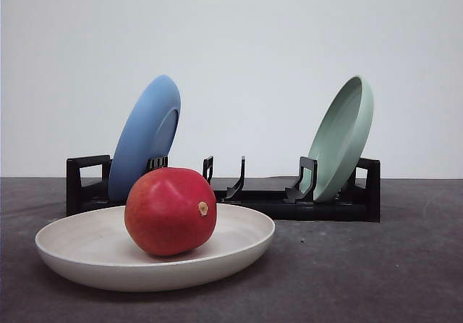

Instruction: Place pomegranate in white plate

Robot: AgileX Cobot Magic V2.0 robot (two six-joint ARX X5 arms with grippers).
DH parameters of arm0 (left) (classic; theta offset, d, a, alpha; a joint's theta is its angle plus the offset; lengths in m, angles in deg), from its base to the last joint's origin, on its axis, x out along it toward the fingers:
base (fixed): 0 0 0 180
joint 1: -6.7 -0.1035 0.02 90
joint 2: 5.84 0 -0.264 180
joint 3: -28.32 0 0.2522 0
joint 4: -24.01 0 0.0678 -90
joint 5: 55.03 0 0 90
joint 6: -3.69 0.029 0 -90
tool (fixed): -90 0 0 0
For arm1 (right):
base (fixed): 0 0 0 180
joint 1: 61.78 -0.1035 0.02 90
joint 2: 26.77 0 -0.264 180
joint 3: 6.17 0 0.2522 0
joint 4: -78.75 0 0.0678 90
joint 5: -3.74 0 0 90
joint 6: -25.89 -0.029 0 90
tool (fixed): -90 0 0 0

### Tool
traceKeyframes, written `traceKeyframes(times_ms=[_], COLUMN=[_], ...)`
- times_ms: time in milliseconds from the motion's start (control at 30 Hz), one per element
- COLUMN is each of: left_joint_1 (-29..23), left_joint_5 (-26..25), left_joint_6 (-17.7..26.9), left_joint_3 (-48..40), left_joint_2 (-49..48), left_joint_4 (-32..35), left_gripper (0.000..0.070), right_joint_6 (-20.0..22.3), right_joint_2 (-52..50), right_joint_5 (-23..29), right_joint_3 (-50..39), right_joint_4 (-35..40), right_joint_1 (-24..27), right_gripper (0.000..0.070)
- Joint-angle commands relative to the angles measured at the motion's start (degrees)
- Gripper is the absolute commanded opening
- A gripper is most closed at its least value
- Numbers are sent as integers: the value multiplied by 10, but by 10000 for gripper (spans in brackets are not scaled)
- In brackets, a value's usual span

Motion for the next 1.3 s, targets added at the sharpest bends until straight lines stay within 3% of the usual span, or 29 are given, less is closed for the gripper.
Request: traceKeyframes(times_ms=[0, 1267], left_joint_1=[0, 0], left_joint_5=[1, 1], left_joint_6=[5, 5], left_joint_3=[-5, -5], left_joint_2=[0, 0], left_joint_4=[-3, -3], left_gripper=[0, 0], right_joint_6=[0, 0], right_joint_2=[1, 1], right_joint_5=[0, 0], right_joint_3=[-2, -2], right_joint_4=[6, 6], right_joint_1=[1, 1], right_gripper=[16, 16])
